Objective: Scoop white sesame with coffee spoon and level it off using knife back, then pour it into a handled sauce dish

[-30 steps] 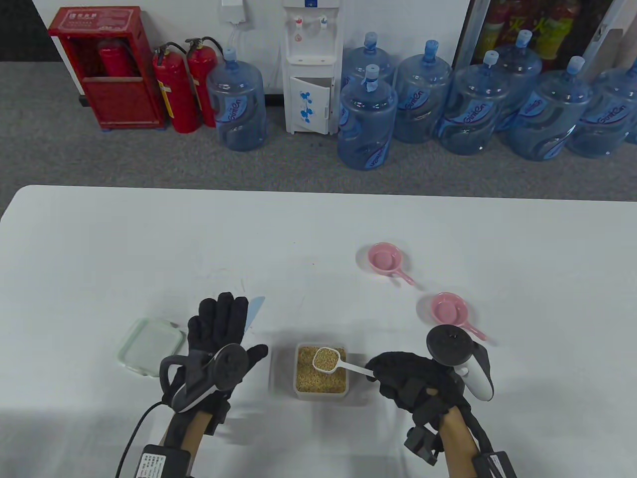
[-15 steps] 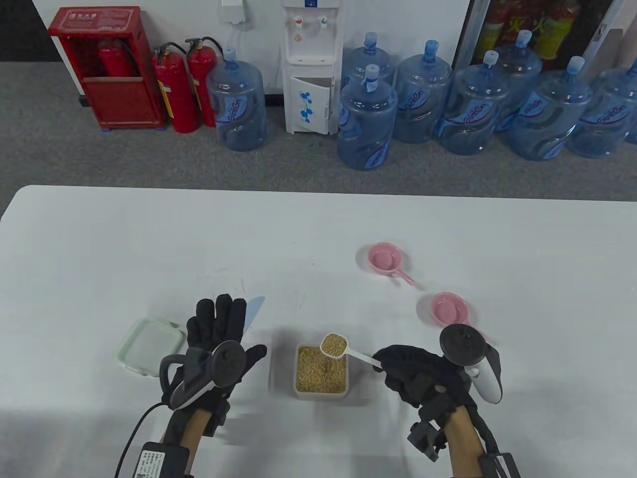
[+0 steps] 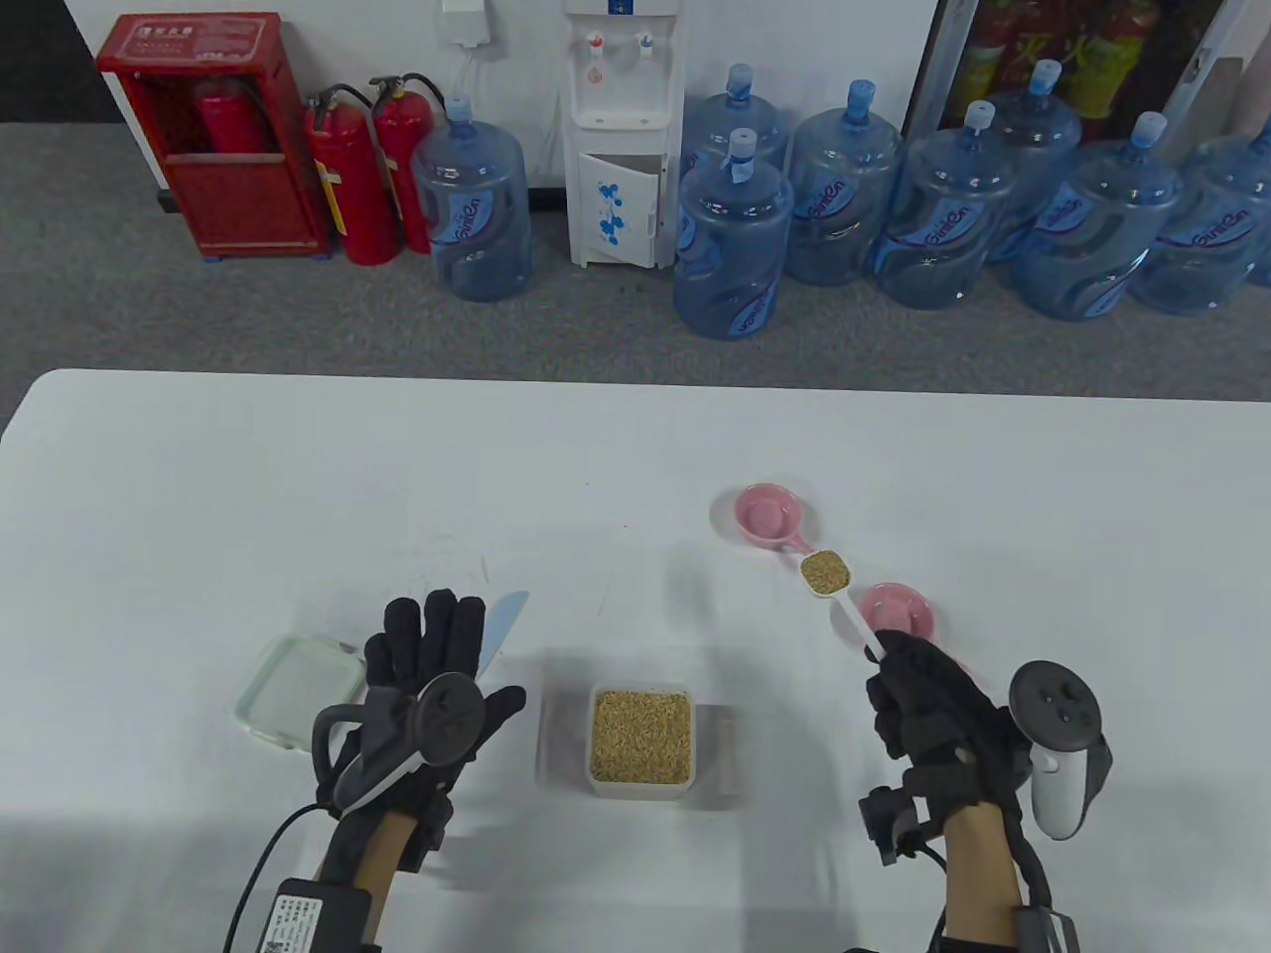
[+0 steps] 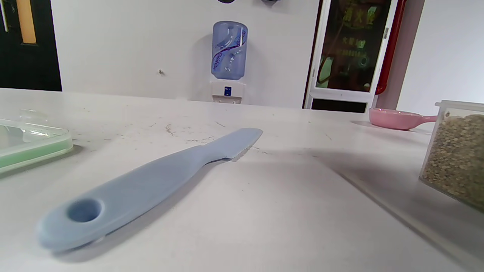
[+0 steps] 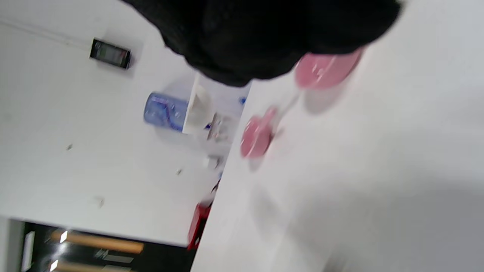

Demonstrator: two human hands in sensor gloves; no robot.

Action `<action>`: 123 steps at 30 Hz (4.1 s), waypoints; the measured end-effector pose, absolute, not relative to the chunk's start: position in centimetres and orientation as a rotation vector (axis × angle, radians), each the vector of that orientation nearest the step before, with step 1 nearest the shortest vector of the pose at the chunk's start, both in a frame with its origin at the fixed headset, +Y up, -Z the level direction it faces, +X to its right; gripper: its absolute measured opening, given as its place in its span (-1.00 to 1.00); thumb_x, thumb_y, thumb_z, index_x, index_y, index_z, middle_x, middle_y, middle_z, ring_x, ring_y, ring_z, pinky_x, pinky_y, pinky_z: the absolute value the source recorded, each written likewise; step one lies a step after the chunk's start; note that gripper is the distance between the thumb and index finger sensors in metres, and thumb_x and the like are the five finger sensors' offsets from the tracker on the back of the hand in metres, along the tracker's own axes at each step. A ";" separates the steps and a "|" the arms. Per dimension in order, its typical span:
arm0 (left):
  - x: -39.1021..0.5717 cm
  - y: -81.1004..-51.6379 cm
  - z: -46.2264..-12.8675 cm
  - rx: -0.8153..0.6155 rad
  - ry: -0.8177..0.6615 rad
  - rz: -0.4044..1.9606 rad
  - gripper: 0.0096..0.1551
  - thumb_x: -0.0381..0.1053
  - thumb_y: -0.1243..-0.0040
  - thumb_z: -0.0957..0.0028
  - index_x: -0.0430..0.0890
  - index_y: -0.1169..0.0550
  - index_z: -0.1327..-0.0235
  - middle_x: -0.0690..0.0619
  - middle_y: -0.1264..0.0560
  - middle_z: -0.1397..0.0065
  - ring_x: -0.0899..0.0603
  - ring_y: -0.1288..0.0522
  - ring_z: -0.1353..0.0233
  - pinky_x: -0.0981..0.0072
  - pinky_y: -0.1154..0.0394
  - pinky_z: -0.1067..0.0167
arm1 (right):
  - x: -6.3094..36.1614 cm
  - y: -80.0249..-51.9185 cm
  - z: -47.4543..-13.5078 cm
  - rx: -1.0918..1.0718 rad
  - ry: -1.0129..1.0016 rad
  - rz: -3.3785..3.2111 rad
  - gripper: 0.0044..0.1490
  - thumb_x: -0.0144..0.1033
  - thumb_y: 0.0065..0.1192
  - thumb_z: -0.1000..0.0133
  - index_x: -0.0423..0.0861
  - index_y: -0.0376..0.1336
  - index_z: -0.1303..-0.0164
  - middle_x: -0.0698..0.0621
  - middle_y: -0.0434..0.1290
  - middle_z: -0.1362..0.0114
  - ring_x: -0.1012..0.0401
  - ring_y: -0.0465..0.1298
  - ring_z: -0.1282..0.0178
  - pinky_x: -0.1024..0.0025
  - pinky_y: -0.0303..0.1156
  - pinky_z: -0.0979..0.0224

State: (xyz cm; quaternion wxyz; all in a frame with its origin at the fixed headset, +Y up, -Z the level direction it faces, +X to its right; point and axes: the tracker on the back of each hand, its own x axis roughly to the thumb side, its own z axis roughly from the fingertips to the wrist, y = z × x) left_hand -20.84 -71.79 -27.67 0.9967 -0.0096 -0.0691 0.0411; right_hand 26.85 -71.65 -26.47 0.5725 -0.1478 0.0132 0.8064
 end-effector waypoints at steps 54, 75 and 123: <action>-15.6 -72.5 -26.5 -0.141 -0.362 0.039 0.17 0.51 0.06 0.07 0.03 -0.01 -0.78 -0.08 0.01 -0.86 -0.50 0.11 -0.77 -0.40 0.01 -0.61 | 17.7 -66.9 -24.8 0.099 -0.394 2.811 -0.47 -0.28 0.22 -0.29 0.12 0.36 -0.51 -0.17 0.39 -0.43 0.18 0.49 -0.09 0.16 0.50 -0.22; -13.9 -75.2 -27.9 -0.349 -0.479 0.133 0.30 0.58 0.02 0.18 0.06 0.12 -0.77 -0.03 0.07 -0.87 -0.51 0.13 -0.79 -0.43 0.02 -0.62 | 10.1 -68.7 -23.3 0.676 -0.209 3.059 -0.48 -0.31 0.27 -0.25 0.19 0.38 -0.45 -0.15 0.36 -0.47 0.17 0.48 -0.14 0.13 0.48 -0.29; -13.9 -75.6 -27.7 -0.382 -0.470 0.108 0.31 0.61 0.14 0.18 0.10 0.22 -0.77 -0.09 0.19 -0.85 -0.52 0.27 -0.72 -0.37 0.05 -0.62 | 14.9 -74.0 -26.8 0.046 0.631 2.097 -0.47 -0.29 0.15 -0.28 -0.22 0.45 -0.36 -0.01 0.66 0.19 0.37 0.54 0.49 0.38 0.58 0.36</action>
